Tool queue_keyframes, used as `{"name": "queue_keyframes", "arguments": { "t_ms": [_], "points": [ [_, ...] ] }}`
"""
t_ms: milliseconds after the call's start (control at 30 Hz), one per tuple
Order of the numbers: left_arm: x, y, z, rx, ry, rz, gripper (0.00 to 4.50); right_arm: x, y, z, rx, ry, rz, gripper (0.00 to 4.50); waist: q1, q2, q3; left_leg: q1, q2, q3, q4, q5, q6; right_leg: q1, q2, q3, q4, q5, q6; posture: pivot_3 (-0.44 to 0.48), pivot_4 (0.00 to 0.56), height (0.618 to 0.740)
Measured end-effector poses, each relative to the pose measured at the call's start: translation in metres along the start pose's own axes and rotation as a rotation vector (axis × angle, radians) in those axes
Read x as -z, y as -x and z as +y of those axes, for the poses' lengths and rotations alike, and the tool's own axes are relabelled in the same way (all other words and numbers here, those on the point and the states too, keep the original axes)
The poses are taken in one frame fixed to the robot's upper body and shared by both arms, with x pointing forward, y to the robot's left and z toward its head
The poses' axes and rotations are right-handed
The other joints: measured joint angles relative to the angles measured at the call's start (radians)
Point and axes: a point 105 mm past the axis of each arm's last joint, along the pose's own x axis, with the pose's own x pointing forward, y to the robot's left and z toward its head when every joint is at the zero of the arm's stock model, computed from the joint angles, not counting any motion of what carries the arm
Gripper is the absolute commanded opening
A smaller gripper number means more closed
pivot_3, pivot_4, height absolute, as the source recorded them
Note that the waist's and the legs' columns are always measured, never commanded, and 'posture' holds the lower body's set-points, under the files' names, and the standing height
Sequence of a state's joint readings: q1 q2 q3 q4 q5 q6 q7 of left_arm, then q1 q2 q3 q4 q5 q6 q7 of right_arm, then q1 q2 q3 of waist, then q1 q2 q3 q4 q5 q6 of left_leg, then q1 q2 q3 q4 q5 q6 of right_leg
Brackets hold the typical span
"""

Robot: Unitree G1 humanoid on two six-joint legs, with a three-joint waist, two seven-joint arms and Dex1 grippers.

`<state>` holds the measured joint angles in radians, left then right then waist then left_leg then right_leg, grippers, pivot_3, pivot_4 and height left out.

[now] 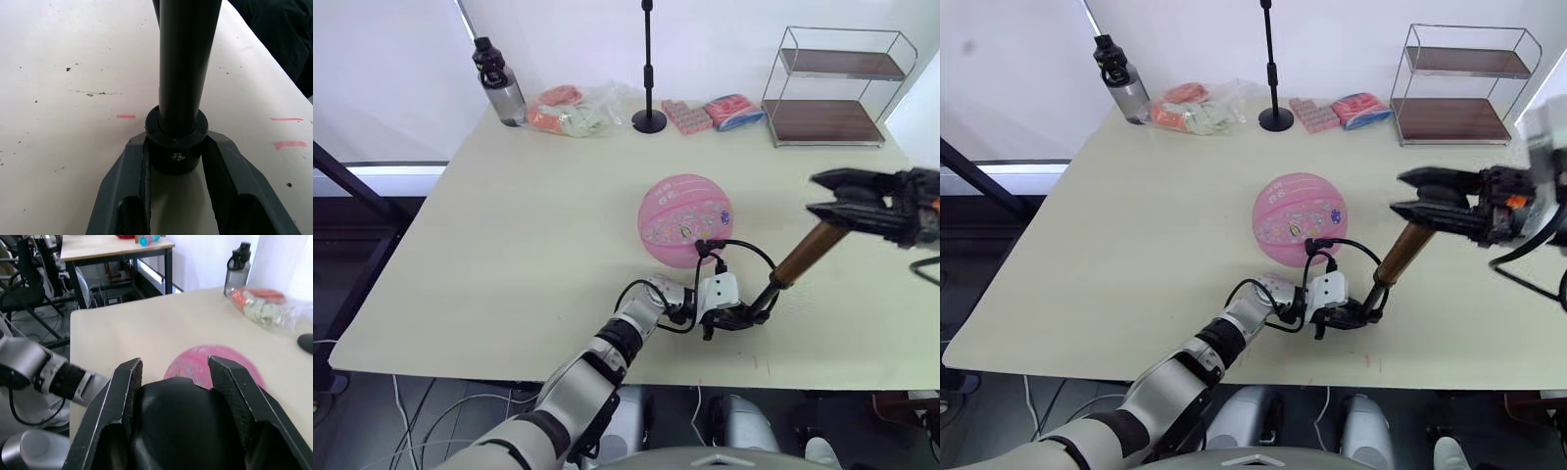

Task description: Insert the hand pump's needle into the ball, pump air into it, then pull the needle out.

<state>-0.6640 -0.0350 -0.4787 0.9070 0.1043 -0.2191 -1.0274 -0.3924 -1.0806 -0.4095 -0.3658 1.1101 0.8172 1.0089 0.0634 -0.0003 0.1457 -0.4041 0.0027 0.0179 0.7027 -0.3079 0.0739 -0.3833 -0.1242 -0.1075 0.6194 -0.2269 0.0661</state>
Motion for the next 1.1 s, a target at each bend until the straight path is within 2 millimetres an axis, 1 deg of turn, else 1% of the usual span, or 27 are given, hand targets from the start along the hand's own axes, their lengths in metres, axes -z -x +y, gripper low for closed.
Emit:
{"name": "queue_keyframes", "arguments": {
  "t_ms": [67, 100, 200, 333, 400, 467, 533, 733, 767, 833, 867, 900, 967, 1100],
  "points": [
    [-0.003, -0.007, -0.004, 0.015, 0.001, -0.012, 1.07, -0.002, 0.0, -0.001, 0.004, -0.021, 0.001, 1.63, -0.001, -0.001, 0.0, -0.007, 0.0, 0.0, 0.001, 0.001, -0.001, -0.007, 0.0, 0.0, 0.0, 0.0, 0.0, 0.0, 0.15, 0.74],
    [-0.003, -0.007, -0.005, 0.016, 0.002, -0.014, 1.07, -0.001, 0.0, -0.002, 0.008, -0.031, 0.0, 1.63, -0.002, -0.001, 0.001, -0.013, 0.0, 0.001, 0.002, 0.003, -0.005, -0.013, 0.001, 0.001, 0.002, 0.001, 0.001, 0.0, 0.15, 0.74],
    [-0.003, -0.008, -0.006, 0.023, -0.002, -0.012, 1.07, 0.003, 0.003, 0.0, 0.01, -0.017, 0.009, 1.63, 0.0, -0.001, 0.001, -0.012, 0.0, 0.001, 0.002, 0.004, -0.006, -0.012, 0.003, 0.0, 0.002, 0.001, 0.001, 0.0, 0.15, 0.74],
    [-0.002, -0.008, -0.006, 0.016, -0.001, -0.008, 1.07, 0.028, 0.008, 0.0, 0.033, -0.008, 0.048, 1.63, -0.001, -0.004, 0.0, -0.01, 0.0, 0.002, 0.003, 0.003, -0.005, -0.01, 0.003, 0.001, 0.002, 0.001, 0.002, 0.0, 0.15, 0.74],
    [-0.001, -0.007, -0.005, 0.011, -0.001, -0.004, 1.07, 0.038, 0.007, 0.0, 0.036, -0.009, 0.048, 1.63, -0.003, -0.005, -0.001, -0.009, 0.0, 0.002, 0.003, 0.001, -0.001, -0.01, 0.003, 0.002, 0.003, 0.001, 0.002, 0.0, 0.15, 0.74],
    [0.001, -0.006, -0.005, 0.008, -0.001, 0.0, 1.07, 0.057, 0.004, 0.004, 0.032, -0.022, 0.066, 1.63, -0.005, -0.008, -0.002, -0.008, 0.002, 0.001, 0.003, 0.001, -0.001, -0.01, 0.005, 0.002, 0.004, 0.001, 0.002, 0.0, 0.15, 0.74],
    [0.002, -0.006, -0.006, 0.006, 0.001, 0.0, 1.07, 0.071, -0.001, 0.007, 0.03, -0.032, 0.064, 1.63, -0.006, -0.009, -0.004, -0.007, 0.002, 0.0, 0.003, 0.001, -0.002, -0.009, 0.006, 0.002, 0.005, 0.001, 0.001, 0.0, 0.15, 0.74],
    [0.003, -0.006, -0.007, 0.005, 0.002, 0.001, 1.07, 0.105, -0.008, 0.014, 0.043, -0.034, 0.096, 1.63, -0.008, -0.011, -0.005, -0.006, 0.002, 0.0, 0.003, 0.004, -0.006, -0.007, 0.006, 0.002, 0.004, 0.001, 0.002, 0.0, 0.15, 0.74],
    [0.004, -0.006, -0.008, 0.004, 0.005, 0.001, 1.07, 0.11, -0.009, 0.014, 0.05, -0.039, 0.093, 1.63, -0.008, -0.013, -0.007, -0.005, 0.002, 0.0, 0.003, 0.004, -0.006, -0.006, 0.007, 0.002, 0.004, 0.001, 0.002, 0.0, 0.15, 0.74],
    [0.006, -0.008, -0.009, -0.003, 0.014, 0.002, 1.07, 0.128, -0.011, 0.016, 0.055, -0.044, 0.116, 1.63, -0.009, -0.013, -0.007, 0.003, 0.002, 0.0, 0.002, 0.001, -0.002, 0.003, 0.007, 0.003, 0.001, 0.0, 0.003, 0.0, 0.15, 0.74],
    [0.006, -0.008, -0.009, -0.003, 0.014, 0.002, 1.07, 0.129, -0.011, 0.017, 0.055, -0.044, 0.119, 1.63, -0.009, -0.013, -0.007, 0.005, 0.002, 0.0, 0.002, 0.001, -0.001, 0.004, 0.006, 0.003, 0.001, -0.001, 0.004, 0.0, 0.15, 0.74],
    [0.006, -0.008, -0.009, -0.005, 0.015, 0.004, 1.07, 0.139, -0.012, 0.018, 0.071, -0.061, 0.114, 1.63, -0.009, -0.015, -0.008, 0.006, 0.002, -0.001, 0.001, 0.0, -0.001, 0.005, 0.006, 0.002, 0.001, -0.001, 0.004, 0.0, 0.15, 0.74],
    [0.007, -0.008, -0.01, -0.005, 0.016, 0.003, 1.07, 0.144, -0.014, 0.018, 0.082, -0.064, 0.096, 1.63, -0.01, -0.014, -0.008, 0.006, 0.002, -0.001, 0.001, 0.0, -0.001, 0.005, 0.006, 0.002, 0.001, -0.001, 0.004, 0.0, 0.15, 0.74],
    [0.006, -0.009, -0.01, -0.003, 0.013, 0.005, 1.07, 0.143, -0.013, 0.021, 0.085, -0.042, 0.085, 1.63, -0.009, -0.014, -0.01, 0.007, 0.002, -0.001, 0.001, 0.0, -0.001, 0.005, 0.006, 0.002, 0.001, -0.001, 0.004, 0.0, 0.15, 0.74]
  ]
}}
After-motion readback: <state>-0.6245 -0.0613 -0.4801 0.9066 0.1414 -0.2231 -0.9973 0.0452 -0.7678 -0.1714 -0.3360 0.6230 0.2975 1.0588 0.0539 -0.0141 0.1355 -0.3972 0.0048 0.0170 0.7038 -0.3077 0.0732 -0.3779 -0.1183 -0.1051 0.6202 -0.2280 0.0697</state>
